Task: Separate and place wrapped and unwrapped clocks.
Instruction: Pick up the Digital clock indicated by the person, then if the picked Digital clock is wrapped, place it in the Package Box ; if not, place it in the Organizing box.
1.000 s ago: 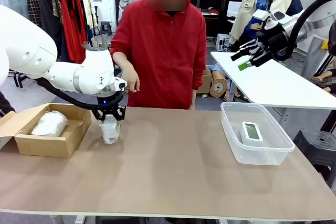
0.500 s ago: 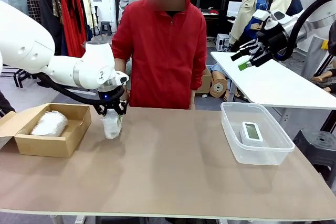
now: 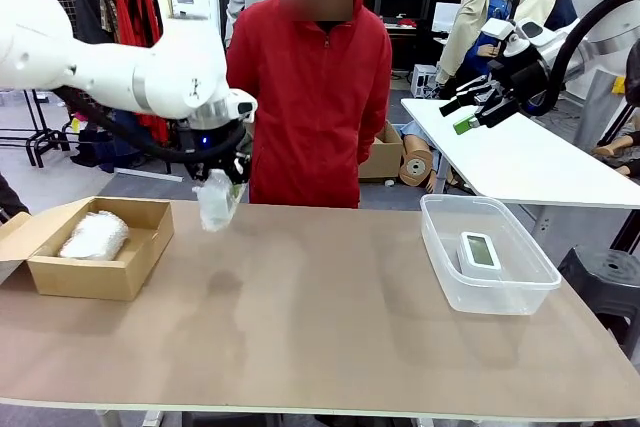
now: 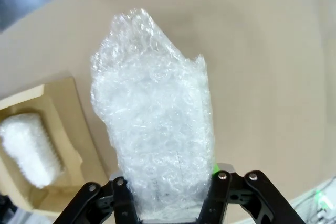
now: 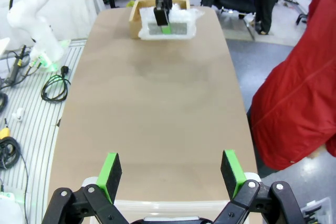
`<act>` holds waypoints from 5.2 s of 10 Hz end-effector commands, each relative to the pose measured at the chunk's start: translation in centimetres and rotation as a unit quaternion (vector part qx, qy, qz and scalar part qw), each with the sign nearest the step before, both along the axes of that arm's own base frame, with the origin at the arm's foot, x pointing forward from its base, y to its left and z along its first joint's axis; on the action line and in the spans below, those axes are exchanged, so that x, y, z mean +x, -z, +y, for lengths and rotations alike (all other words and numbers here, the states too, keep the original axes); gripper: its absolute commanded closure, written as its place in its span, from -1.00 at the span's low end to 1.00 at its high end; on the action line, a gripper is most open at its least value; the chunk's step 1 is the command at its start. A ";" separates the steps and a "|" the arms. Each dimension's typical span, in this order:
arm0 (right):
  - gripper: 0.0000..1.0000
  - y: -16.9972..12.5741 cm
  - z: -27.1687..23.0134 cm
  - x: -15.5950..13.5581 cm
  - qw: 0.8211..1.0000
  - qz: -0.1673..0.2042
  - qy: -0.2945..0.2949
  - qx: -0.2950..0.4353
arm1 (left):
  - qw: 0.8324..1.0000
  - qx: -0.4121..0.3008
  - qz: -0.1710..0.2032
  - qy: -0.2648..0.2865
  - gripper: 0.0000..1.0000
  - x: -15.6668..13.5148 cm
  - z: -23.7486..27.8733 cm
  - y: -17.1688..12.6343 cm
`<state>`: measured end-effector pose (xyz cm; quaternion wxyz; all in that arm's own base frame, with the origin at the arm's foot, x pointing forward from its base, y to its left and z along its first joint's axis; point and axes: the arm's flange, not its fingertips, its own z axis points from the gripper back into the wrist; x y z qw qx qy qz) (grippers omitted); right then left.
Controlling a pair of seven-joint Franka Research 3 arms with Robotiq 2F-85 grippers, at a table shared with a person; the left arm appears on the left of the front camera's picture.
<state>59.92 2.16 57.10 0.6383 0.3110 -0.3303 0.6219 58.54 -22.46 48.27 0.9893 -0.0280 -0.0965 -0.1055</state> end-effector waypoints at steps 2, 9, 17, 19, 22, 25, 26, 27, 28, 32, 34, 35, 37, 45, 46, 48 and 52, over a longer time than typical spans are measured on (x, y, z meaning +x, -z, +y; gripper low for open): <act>-1.00 -0.1 0.1 -0.1 1.000 0.000 -0.001 0.001 | 0.996 0.004 -0.007 0.085 1.00 -1.1 -1.8 -7.1; -1.00 -0.1 0.1 -0.1 1.000 0.000 -0.001 0.001 | 0.987 0.094 -0.029 0.126 1.00 -1.4 -4.8 -18.8; -1.00 -0.1 0.1 -0.1 1.000 0.000 -0.001 0.001 | 0.988 0.086 -0.029 0.124 1.00 -2.1 -4.4 -18.1; -1.00 -0.1 0.1 -0.1 1.000 0.000 -0.001 0.001 | 0.988 0.086 -0.029 0.124 1.00 -2.1 -4.4 -18.1; -1.00 -0.1 0.1 -0.1 1.000 0.000 -0.001 0.001 | 0.988 0.086 -0.029 0.124 1.00 -2.1 -4.4 -18.1; -1.00 -0.1 0.1 -0.1 1.000 0.000 -0.001 0.001 | 0.988 0.086 -0.029 0.124 1.00 -2.1 -4.4 -18.1; -1.00 -0.1 0.1 -0.1 1.000 0.000 -0.001 0.001 | 0.988 0.086 -0.029 0.124 1.00 -2.1 -4.4 -18.1; -1.00 -0.1 0.1 -0.1 1.000 0.000 -0.001 0.001 | 0.988 0.086 -0.029 0.124 1.00 -2.1 -4.4 -18.1; -1.00 -0.1 0.1 -0.1 1.000 0.000 -0.001 0.001 | 0.988 0.086 -0.029 0.124 1.00 -2.1 -4.4 -18.1; -1.00 -0.1 0.1 -0.1 1.000 0.000 -0.001 0.001 | 0.988 0.086 -0.029 0.124 1.00 -2.1 -4.4 -18.1; -1.00 -0.1 0.1 -0.1 1.000 0.000 -0.001 0.001 | 0.988 0.086 -0.029 0.124 1.00 -2.1 -4.4 -18.1; -1.00 -0.1 0.1 -0.1 1.000 0.000 -0.001 0.001 | 0.988 0.086 -0.029 0.124 1.00 -2.1 -4.4 -18.1; -1.00 -0.1 0.1 -0.1 1.000 0.000 -0.001 0.001 | 0.988 0.086 -0.029 0.124 1.00 -2.1 -4.4 -18.1; -1.00 -0.1 0.1 -0.1 1.000 0.000 -0.001 0.001 | 0.988 0.110 -0.017 0.110 1.00 -4.3 -2.8 -17.4; -1.00 -0.1 0.1 -0.1 1.000 0.000 -0.001 0.001 | 0.987 0.126 -0.024 0.095 1.00 -5.7 -1.8 -17.4; -1.00 -0.1 0.1 -0.1 1.000 0.000 -0.001 0.001 | 0.989 0.110 -0.028 0.092 1.00 -7.8 -0.3 -17.5; -1.00 -0.1 0.1 -0.1 1.000 0.000 -0.001 0.001 | 0.985 0.151 -0.007 0.082 1.00 -9.7 3.2 -13.8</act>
